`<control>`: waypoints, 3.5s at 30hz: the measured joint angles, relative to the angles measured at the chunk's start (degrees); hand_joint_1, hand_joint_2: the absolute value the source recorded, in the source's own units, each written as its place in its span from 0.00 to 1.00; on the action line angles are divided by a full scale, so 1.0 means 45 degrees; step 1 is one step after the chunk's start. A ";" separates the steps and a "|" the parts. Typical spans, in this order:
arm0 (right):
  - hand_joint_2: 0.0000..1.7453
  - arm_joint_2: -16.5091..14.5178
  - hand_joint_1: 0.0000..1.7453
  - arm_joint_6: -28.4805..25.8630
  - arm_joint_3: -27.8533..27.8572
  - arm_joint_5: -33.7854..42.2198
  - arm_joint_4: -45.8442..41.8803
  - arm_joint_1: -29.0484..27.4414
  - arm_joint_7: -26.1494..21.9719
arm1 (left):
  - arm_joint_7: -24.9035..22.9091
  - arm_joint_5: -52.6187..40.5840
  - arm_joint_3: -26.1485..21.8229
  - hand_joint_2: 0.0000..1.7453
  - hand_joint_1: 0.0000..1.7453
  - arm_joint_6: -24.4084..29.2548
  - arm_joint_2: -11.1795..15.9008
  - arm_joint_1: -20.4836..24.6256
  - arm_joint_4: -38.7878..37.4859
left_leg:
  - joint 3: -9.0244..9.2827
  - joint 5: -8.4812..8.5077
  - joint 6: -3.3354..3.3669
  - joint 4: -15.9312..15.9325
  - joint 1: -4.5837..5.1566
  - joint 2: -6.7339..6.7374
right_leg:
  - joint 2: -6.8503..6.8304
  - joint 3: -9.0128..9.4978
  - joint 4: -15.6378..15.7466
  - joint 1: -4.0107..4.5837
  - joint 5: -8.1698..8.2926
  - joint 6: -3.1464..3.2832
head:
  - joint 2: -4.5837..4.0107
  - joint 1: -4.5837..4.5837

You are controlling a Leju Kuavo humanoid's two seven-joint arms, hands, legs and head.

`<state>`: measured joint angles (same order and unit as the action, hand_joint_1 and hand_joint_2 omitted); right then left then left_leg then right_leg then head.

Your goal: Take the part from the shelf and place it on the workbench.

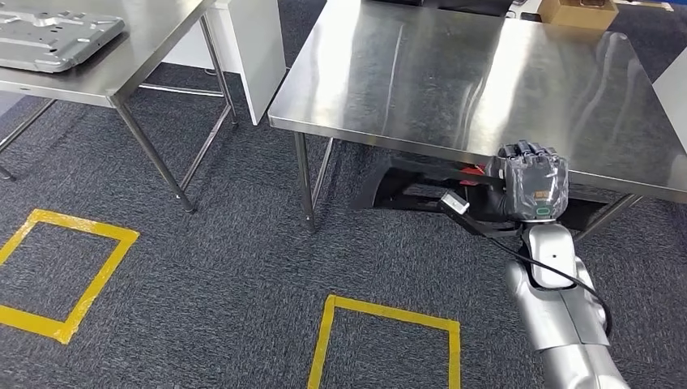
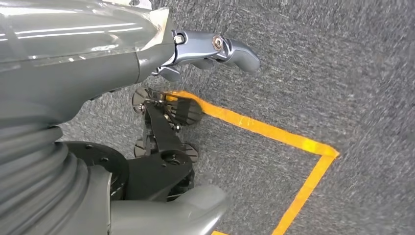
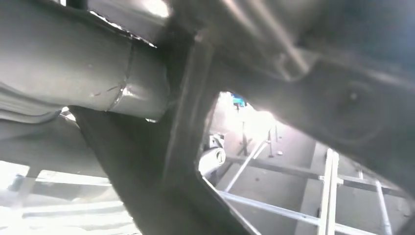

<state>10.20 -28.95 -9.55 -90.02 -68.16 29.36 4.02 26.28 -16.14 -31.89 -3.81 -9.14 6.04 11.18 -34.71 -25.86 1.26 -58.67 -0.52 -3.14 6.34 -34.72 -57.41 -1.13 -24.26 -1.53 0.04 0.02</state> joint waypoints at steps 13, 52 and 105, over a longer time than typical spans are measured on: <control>0.00 0.0519 1.00 0.0409 -0.1043 -0.0001 0.0909 0.0904 0.0607 | -0.0017 -0.0056 0.0000 1.00 0.00 -0.0074 0.0005 -0.0013 -0.0002 | -0.0015 0.0017 0.0053 -0.0012 0.0017 -0.0144 | -0.0143 0.0069 0.0091 0.0003 0.0005 -0.0218 | 0.0001 0.0002; 0.00 0.1920 1.00 0.1981 -0.3174 0.0000 0.5729 0.6542 0.0566 | -0.0225 -0.0500 -0.0216 1.00 0.00 -0.0863 0.0053 0.0043 -0.0001 | -0.1003 -0.0365 0.0577 -0.1688 0.0150 0.0655 | -0.1180 -0.0284 -0.0468 0.0264 -0.0080 0.0114 | 0.0001 0.0039; 0.00 0.2826 1.00 0.1446 -0.3664 0.0004 0.6733 0.6595 0.0619 | -0.0467 -0.0557 -0.0272 1.00 0.00 -0.0886 0.0061 0.0273 0.0001 | -0.0092 -0.0379 0.0040 -0.0395 0.0115 0.0667 | -0.1364 -0.0181 -0.0079 -0.0114 0.0134 -0.0069 | 0.0000 -0.0009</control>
<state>22.91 -22.44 -26.03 -90.01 -37.86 59.04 6.80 24.17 -18.64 -33.11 -7.80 -8.87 7.27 11.18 -35.13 -27.57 1.44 -60.44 -0.01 -0.14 0.20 -35.53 -57.76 -1.64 -23.65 -1.84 0.04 -0.02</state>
